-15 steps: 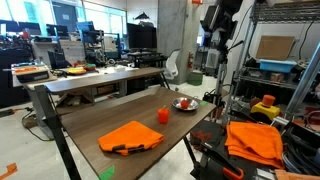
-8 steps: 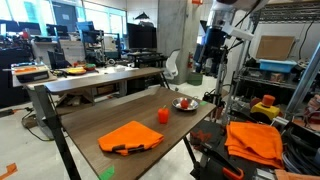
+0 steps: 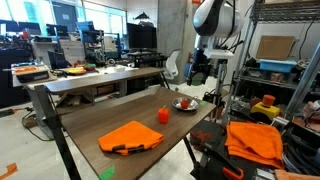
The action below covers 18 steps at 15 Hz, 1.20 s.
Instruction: Remove the orange object from the pan
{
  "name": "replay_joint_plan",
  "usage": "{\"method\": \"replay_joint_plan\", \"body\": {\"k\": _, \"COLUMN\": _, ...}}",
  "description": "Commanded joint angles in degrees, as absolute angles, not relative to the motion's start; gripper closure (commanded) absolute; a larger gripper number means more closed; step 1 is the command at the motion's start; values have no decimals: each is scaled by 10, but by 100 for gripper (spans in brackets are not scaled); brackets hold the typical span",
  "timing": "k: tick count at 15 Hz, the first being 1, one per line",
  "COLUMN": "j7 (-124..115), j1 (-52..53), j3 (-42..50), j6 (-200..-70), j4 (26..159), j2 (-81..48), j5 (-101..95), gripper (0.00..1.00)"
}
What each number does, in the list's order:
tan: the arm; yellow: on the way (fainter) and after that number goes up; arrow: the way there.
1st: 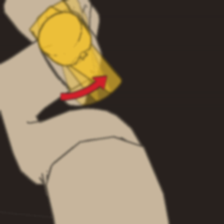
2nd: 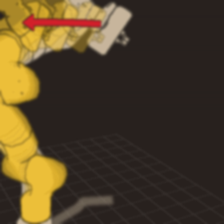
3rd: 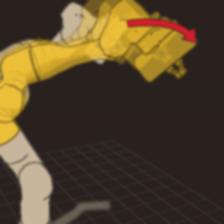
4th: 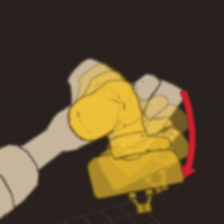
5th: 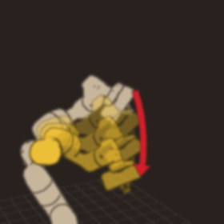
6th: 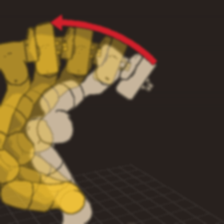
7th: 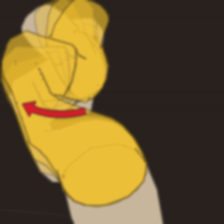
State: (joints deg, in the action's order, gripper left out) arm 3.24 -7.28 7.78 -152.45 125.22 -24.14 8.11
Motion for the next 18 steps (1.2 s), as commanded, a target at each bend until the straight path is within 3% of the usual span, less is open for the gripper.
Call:
{"method": "replay_joint_plan", "body": {"k": 1, "j7": 0, "j1": -72, "j3": 80, "j6": -1534, "j4": 1182, "j2": -309, "j5": 55, "gripper": 0}}
{"method": "replay_joint_plan", "body": {"k": 18, "j7": -93, "j1": -14, "j3": 96, "j6": -1512, "j4": 1089, "j2": -435, "j5": -3, "gripper": 2}}
